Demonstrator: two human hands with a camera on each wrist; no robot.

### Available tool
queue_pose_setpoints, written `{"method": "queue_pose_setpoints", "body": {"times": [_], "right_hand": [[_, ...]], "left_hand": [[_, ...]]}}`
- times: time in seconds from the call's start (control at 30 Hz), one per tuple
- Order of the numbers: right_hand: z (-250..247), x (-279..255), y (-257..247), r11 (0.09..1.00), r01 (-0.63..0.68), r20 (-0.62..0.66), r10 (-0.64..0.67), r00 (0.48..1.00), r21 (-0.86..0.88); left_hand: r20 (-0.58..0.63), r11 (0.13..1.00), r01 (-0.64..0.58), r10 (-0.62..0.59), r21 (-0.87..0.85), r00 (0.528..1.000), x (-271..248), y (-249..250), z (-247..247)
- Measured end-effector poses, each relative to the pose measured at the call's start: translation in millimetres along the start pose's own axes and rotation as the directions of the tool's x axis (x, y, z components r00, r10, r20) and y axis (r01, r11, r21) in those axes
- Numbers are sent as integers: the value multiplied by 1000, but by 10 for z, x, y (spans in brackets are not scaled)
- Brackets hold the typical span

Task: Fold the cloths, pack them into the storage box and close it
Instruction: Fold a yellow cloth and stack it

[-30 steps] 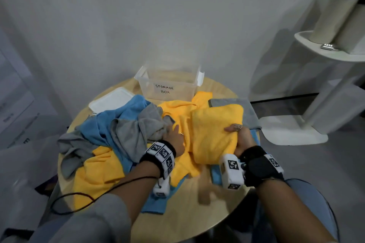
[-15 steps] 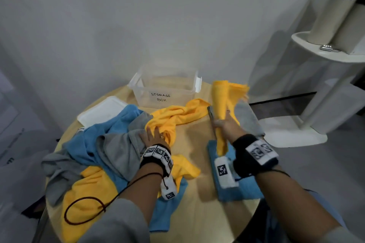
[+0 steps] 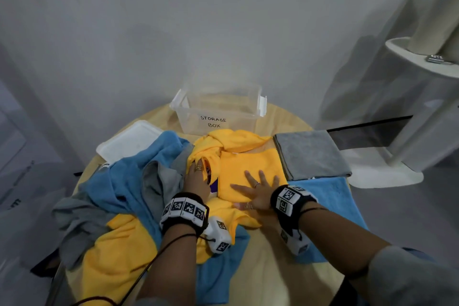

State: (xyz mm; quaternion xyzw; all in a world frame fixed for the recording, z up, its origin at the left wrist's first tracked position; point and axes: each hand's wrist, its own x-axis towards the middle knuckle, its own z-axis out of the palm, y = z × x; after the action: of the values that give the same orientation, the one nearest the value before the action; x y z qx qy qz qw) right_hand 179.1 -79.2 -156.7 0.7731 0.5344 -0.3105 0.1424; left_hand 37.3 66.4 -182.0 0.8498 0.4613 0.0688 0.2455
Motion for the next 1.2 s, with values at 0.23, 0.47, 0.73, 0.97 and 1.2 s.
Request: {"method": "queue_pose_setpoints", "body": {"times": [0.23,0.47,0.73,0.97,1.2], "right_hand": [[-42,45,-145,997,7,-74,-1,997,77],[-575,-352,-540,589,622,-697,-135,705,515],[-1314,-859,-530,214,786,-801,322,505,581],[-1392,-1376,-303,486,765,-881,419,221,423],[-1043,-1806,29,585,716,-898,416,141,383]], "left_hand": [[-98,996,-49,41,-81,994,-101,51,-166],[-351,884,-242,96,-401,931,-453,581,-755],[-509,889,-401,246,-221,825,-791,711,-1782],[-613,989,-109,25,-101,790,-1338,439,-2261],[-561,979,-78,-43,-191,827,-1752,13,-2346]]}}
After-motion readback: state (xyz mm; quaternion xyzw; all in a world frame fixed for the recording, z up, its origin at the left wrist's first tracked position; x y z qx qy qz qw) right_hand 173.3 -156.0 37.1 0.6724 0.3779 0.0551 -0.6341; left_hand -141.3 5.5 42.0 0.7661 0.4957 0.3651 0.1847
